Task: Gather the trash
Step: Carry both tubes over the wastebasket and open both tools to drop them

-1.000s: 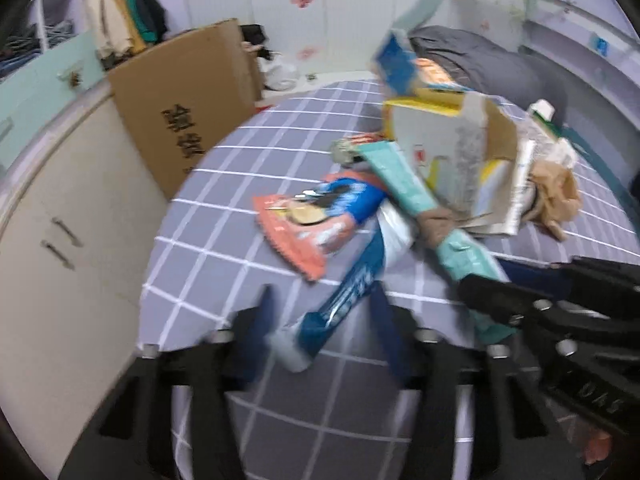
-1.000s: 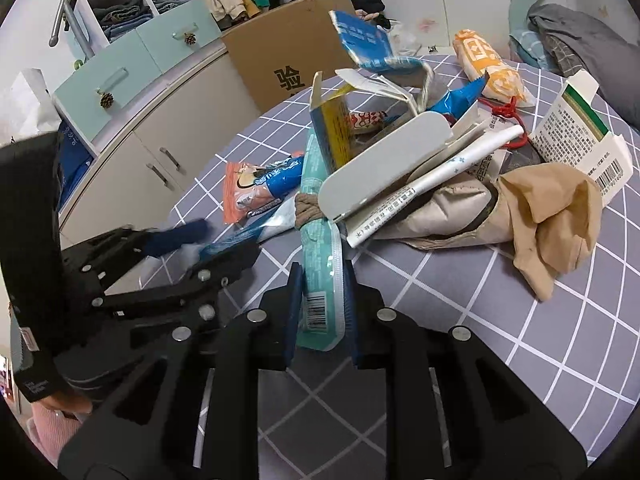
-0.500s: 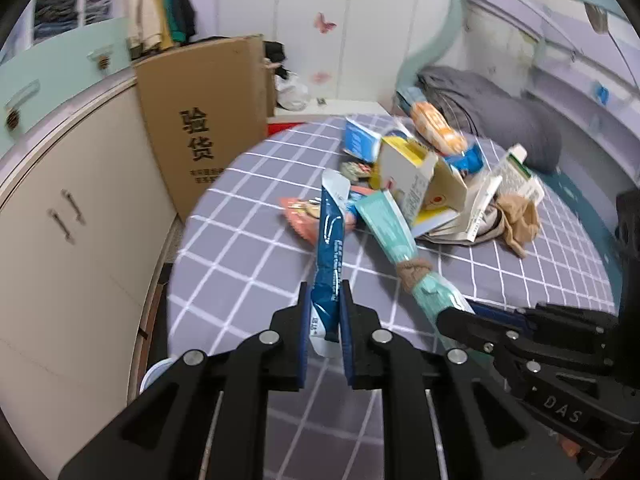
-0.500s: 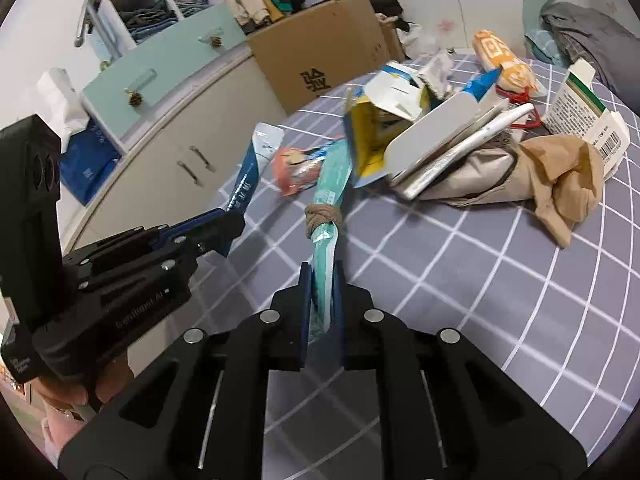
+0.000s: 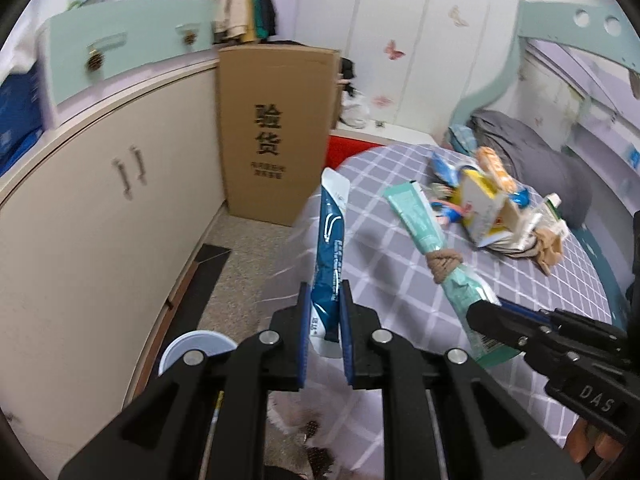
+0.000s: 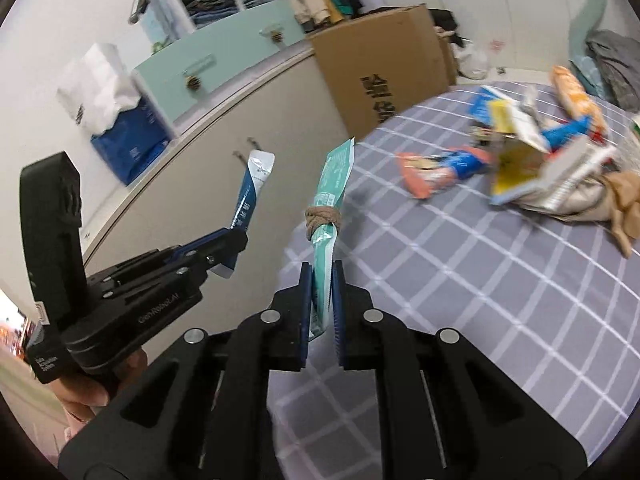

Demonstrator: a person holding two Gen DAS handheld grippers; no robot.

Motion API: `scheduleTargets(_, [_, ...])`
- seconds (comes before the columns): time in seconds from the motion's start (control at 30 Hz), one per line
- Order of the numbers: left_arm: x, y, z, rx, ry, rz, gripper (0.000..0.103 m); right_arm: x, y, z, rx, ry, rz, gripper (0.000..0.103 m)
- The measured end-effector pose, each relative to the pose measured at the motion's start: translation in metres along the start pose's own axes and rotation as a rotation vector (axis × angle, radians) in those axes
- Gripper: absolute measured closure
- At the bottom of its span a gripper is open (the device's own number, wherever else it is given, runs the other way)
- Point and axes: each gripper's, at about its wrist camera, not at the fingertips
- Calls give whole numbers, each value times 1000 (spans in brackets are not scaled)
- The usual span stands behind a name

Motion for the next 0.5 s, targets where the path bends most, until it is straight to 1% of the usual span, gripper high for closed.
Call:
scheduleTargets(0.13, [-12,-47,-6,61,-6,-72,90,2,-33,23,41,-30,-41,93])
scheduleTargets(0.27, [-25,-90,-3,110,-28,-129,90,-1,-68,53,85,-74,-86,93])
scheduleTargets(0.37, [-39,-125,6,148,-58,-184,90,-6,-93,82,115,-117,-117,93])
scheduleTargets(0.5, [-56,-163,18,194,-96,-243,90,-19,-123,125,138,-184,-154,93])
Point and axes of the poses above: each gripper's, at about its wrist camera, not at the fingertips, and z roughly the way its jaws point, y to its right, x to its top
